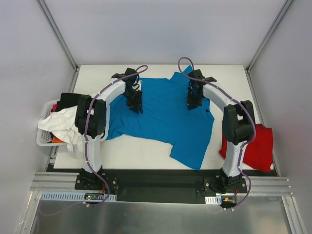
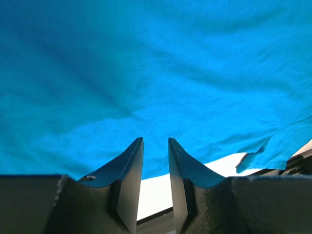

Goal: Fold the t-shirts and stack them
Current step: Flatten the tshirt out

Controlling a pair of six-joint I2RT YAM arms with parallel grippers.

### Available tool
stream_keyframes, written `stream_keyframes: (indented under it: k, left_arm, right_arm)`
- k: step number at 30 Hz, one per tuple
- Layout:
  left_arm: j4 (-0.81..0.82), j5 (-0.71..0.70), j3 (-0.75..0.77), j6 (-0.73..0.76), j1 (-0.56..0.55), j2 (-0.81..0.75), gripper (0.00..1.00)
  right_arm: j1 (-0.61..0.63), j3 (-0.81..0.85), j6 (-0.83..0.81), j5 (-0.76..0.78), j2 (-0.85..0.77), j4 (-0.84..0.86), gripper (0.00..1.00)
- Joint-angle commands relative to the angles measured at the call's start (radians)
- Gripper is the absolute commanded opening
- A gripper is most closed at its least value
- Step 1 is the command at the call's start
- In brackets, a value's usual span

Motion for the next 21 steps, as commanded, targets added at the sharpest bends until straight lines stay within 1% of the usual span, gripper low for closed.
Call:
stream_keyframes:
  k: [1, 6, 10, 14, 21]
  left_arm:
    - [0.009, 0.026, -0.014, 0.019, 0.021, -0.072, 0.27]
    - [0.023, 0.032, -0.046, 0.014, 0.062, -0.101, 0.27]
    - [0.026, 0.035, -0.061, 0.014, 0.076, -0.118, 0.27]
    - [0.029, 0.04, -0.074, 0.014, 0.089, -0.133, 0.27]
    - [0.029, 0.043, -0.074, 0.011, 0.11, -0.138, 0.27]
  right_arm:
    - [0.037, -0.05, -0.048, 0.223, -0.043, 0.012, 0.01]
    - [0.045, -0.083, -0.025, 0.157, 0.009, 0.037, 0.01]
    - [0.046, -0.052, -0.015, 0.143, 0.047, 0.031, 0.01]
    - [0.022, -0.009, -0.009, 0.119, 0.09, 0.011, 0.01]
    - [-0.038, 0.017, -0.006, 0.102, 0.115, -0.006, 0.01]
